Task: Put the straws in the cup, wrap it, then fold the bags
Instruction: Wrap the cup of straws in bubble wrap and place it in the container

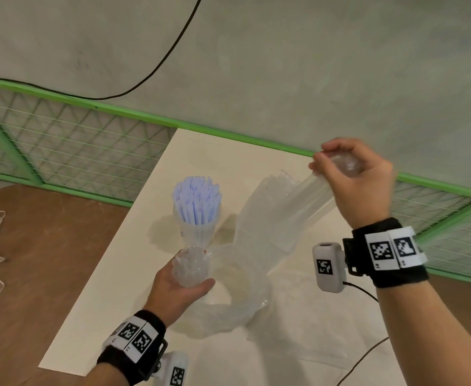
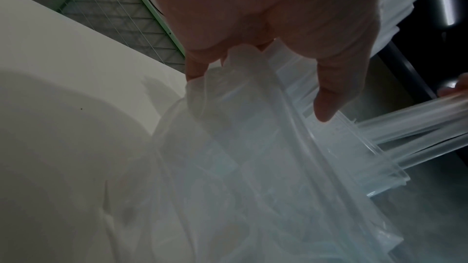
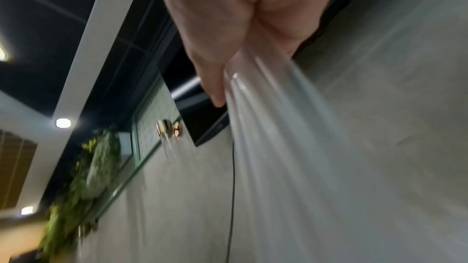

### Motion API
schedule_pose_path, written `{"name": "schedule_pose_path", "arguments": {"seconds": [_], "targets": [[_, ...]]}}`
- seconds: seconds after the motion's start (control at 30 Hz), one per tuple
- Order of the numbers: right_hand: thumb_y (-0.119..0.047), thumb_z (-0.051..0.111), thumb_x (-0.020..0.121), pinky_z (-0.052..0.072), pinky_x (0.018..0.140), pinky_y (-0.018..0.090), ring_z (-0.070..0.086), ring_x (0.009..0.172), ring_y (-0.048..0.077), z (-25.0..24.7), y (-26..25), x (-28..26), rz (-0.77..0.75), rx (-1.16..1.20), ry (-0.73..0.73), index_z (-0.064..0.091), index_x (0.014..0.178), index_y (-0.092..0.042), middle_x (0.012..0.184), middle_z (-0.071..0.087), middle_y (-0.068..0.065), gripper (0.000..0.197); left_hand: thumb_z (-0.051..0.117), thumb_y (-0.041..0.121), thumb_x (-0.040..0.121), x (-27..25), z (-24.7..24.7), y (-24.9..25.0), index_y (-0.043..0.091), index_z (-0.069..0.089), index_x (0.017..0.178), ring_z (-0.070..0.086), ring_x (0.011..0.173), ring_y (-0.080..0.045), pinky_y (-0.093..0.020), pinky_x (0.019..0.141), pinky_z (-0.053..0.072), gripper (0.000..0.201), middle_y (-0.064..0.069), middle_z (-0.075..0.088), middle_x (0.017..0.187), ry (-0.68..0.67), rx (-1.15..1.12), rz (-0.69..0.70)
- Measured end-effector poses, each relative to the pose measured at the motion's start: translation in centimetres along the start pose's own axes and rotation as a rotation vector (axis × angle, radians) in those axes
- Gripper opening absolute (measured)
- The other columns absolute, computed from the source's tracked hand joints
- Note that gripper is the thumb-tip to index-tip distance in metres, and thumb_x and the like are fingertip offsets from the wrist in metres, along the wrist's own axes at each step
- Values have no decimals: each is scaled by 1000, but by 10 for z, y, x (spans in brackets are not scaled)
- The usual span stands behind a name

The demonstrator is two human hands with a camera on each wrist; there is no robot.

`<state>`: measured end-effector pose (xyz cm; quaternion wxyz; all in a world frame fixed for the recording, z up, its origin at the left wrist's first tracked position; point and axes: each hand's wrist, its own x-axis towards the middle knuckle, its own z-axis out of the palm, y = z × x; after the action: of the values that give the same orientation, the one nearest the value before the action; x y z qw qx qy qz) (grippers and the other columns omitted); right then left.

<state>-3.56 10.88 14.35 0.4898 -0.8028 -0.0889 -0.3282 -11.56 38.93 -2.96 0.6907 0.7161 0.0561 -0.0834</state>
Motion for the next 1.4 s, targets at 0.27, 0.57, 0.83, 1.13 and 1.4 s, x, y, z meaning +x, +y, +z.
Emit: {"name": "schedule_pose_path", "arguments": {"seconds": [0.27,0.57,0.83,1.13,1.4], "targets": [[-30,64,94,49,94,31,64,103,19,34,51,-34,-289,-426,-351,73,103,-14,106,71,1,21,81,41,46,-2,-1,1,32,68,106,66,91,0,-17,74,49,62,19,70,101,-9,5,0],[-71,13,93,2,120,40,-7,150,9,38,63,-68,-248,-810,-906,12,155,-36,161,10,-19,71,82,41,45,-1,0,1,30,68,106,66,89,-1,-17,73,50,63,18,70,97,2,9,-1],[-60,26,97,18,112,50,9,150,18,48,60,-65,-195,-858,-718,30,148,-39,159,23,-16,55,84,41,47,1,-1,-3,30,68,109,67,93,-8,-27,82,53,66,10,72,99,2,-2,-31],[-25,75,82,28,110,17,37,137,7,94,-11,-112,-39,-75,-1073,29,151,-24,152,39,-7,83,86,37,44,2,3,-1,21,67,110,69,93,-9,-17,73,52,71,4,74,102,-30,-48,29],[-19,79,79,48,97,29,62,105,7,105,11,-127,123,87,-900,62,126,-25,116,69,-9,50,84,34,49,-2,3,5,24,69,103,70,90,-8,-19,73,52,56,7,75,96,2,-61,39]]}}
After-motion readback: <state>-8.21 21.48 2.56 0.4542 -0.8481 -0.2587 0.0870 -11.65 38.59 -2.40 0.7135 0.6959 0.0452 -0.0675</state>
